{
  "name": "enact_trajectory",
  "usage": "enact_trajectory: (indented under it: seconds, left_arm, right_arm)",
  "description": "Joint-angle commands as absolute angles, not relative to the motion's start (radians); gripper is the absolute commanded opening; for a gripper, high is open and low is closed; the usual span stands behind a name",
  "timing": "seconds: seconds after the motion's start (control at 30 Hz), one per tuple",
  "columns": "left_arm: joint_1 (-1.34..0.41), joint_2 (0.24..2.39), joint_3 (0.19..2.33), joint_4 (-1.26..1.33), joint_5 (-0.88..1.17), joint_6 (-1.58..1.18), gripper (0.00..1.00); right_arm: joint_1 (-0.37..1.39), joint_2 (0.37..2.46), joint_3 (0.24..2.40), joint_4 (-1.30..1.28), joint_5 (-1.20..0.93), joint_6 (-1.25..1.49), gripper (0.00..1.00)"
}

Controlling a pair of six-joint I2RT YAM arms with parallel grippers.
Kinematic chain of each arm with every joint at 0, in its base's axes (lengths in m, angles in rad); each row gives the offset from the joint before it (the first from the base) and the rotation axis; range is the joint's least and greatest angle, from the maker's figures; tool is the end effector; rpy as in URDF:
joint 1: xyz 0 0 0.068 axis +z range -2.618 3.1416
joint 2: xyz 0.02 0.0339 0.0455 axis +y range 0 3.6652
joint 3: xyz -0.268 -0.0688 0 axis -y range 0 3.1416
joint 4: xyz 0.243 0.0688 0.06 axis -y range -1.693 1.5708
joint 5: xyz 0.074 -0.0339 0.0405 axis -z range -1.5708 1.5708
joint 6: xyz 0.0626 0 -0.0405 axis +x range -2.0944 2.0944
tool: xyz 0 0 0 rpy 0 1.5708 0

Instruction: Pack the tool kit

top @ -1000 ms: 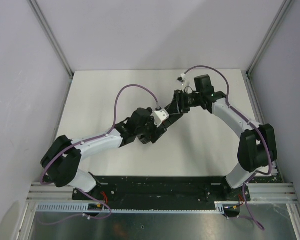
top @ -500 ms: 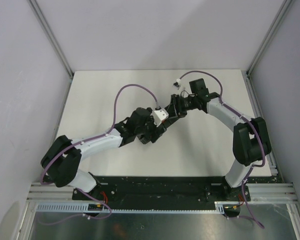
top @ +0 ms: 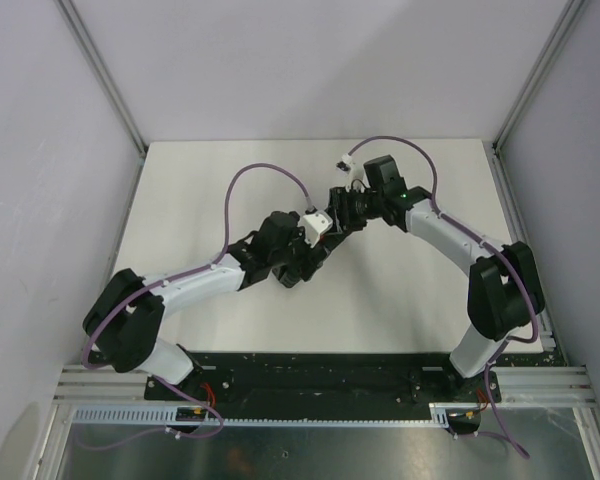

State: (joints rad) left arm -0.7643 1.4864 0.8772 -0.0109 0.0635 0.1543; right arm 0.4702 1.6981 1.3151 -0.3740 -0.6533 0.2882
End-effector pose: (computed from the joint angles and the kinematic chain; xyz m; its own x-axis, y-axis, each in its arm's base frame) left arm 0.2442 -0.2396 0.2114 -0.3026 0.5026 -0.8098 0.7837 0.6147 0.0886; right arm 0.3320 0.2114 0.2592 -0.8012 -0.1540 -0.5783 -0.5485 0.5752 0.6068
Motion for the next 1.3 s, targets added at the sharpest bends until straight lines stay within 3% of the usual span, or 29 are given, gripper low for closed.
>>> enact_trajectory:
  seconds: [0.0,0.43,0.73,0.93,1.27]
  left_arm:
    - [-0.797,1.533,0.852,-0.115,0.179,0.186,0.72]
    - [-0.798,1.538,0.852,-0.115,0.173,0.192,0.74]
    - [-0.797,1.539,0.854,-0.115,0.163,0.205,0.73]
    - [-0.797,1.541,0.849,-0.115,0.15,0.21,0.73]
    - [-0.797,1.539,0.844,-0.115,0.126,0.212,0.72]
  right_arm:
    - [0.493,1.753,1.293,-0.325,-0.309,0.243,0.53]
    - [0.525,1.784,1.293,-0.269,-0.312,0.199,0.54]
    - [0.469,1.822,1.294,-0.215,-0.803,0.302,0.5]
    - [0.422,1.806,1.278,0.02,-1.179,0.48,0.5]
    - [0.387,1.854,1.205,0.376,-1.214,0.794,0.49]
